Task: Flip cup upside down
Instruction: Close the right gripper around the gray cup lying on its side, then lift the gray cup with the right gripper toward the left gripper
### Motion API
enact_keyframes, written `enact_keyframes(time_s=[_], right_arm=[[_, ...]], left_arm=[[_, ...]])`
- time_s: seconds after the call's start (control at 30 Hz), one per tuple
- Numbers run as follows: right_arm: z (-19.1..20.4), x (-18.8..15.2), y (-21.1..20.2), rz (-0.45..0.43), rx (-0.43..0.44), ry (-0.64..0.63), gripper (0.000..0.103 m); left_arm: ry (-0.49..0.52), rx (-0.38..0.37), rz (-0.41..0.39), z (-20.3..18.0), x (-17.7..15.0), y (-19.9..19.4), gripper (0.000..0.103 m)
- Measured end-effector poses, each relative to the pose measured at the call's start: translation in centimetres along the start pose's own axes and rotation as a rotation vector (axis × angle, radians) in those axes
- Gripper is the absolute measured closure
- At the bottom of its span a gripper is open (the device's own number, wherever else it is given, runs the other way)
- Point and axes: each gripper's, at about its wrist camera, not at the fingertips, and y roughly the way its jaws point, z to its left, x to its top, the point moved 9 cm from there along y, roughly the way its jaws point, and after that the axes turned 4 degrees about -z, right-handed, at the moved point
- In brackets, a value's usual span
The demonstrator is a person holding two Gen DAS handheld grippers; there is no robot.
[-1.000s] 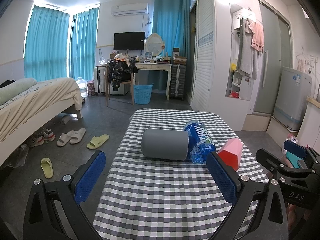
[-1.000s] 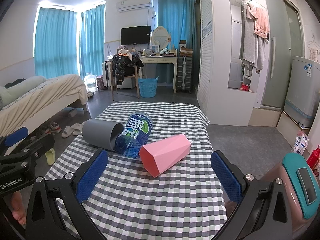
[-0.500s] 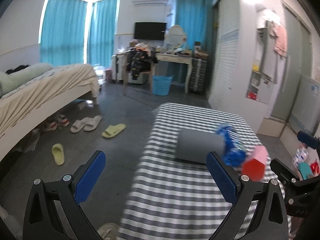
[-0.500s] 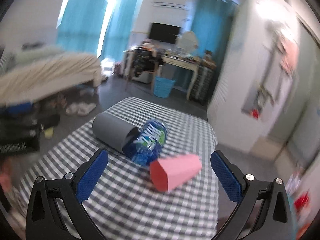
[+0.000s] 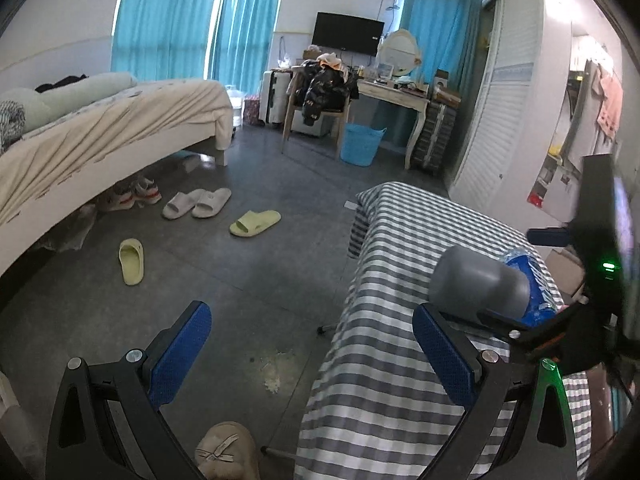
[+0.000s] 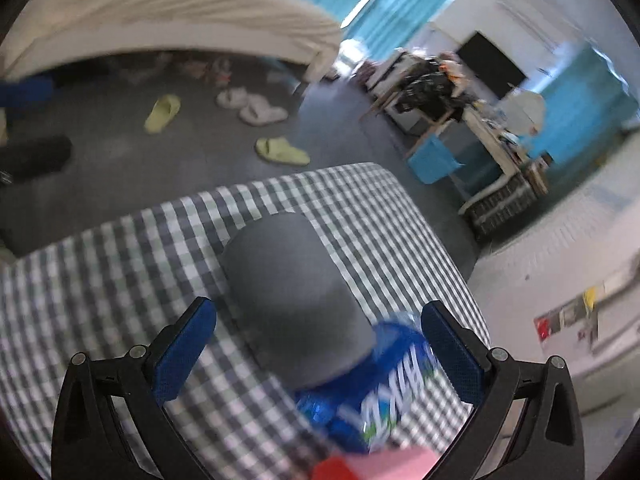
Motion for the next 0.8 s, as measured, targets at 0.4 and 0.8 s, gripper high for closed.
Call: enact_keyframes(time_s=[0.4,0.8], right_arm=[[1.3,-0.4,5.8,0.169,0.081,-0.130,0.019],[1.5,2.5,0.7,0.162,0.030,0.067,0.024]], left_arm=[[0.012,-0.004,0.032,1.0,-0.6,0.6,0.000],[-0.016,-0.001,0.020,1.7,-0.1,-0.2,0.000]])
